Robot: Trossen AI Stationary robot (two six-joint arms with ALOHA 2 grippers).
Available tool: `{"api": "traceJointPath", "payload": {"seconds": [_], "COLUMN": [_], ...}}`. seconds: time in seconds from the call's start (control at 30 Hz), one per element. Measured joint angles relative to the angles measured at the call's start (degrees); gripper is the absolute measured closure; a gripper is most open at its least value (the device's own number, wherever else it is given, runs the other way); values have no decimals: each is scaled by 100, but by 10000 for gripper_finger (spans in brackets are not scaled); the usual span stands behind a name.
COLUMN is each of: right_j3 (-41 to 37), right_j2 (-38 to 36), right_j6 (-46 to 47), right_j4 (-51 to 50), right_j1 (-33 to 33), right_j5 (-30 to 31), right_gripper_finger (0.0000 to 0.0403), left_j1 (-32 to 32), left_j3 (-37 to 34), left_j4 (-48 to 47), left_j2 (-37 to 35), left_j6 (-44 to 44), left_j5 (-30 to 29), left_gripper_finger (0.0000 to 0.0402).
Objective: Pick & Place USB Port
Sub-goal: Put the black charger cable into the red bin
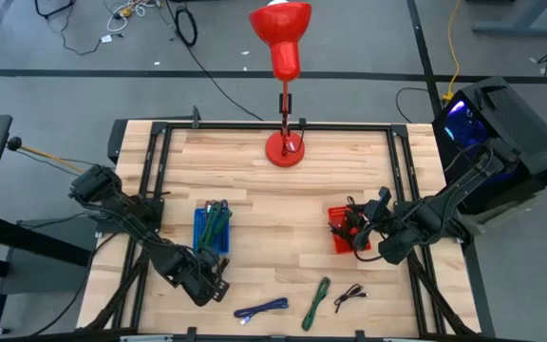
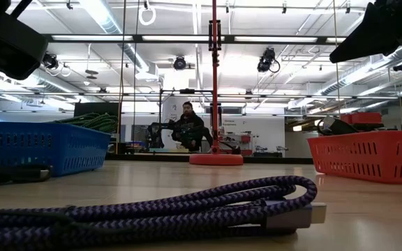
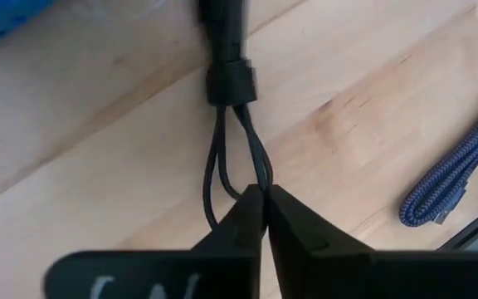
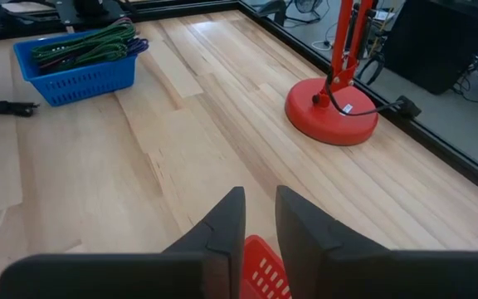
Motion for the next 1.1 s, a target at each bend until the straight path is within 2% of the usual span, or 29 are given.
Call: {"api": "traceJointPath", "payload": {"seconds": [0.37, 0.53, 0.67, 0.9, 1.1], "right_j3": [0, 0, -2, -2, -4], "right_j2": [0, 0, 0, 0, 0], "right_j6": [-8, -9, -10, -17, -268], "right_j4": [7, 8, 18, 49, 505], "right_j1": [0, -1, -1, 0, -2], "right_j5": [0, -2, 0, -1, 48], "right_gripper_finger": [332, 332, 332, 332, 332], "left_j1": [0, 21, 104, 498, 1077], "left_j3": [0, 13, 270, 964, 1500], "left_j4": [250, 841, 830, 827, 815], "left_j2": [-2, -2, -2, -11, -11], "left_j6": [166, 619, 1060, 2798, 4951], "left_j5": [-99, -601, -916, -1510, -1886], "left_gripper_finger": [398, 399, 399, 400, 400]}}
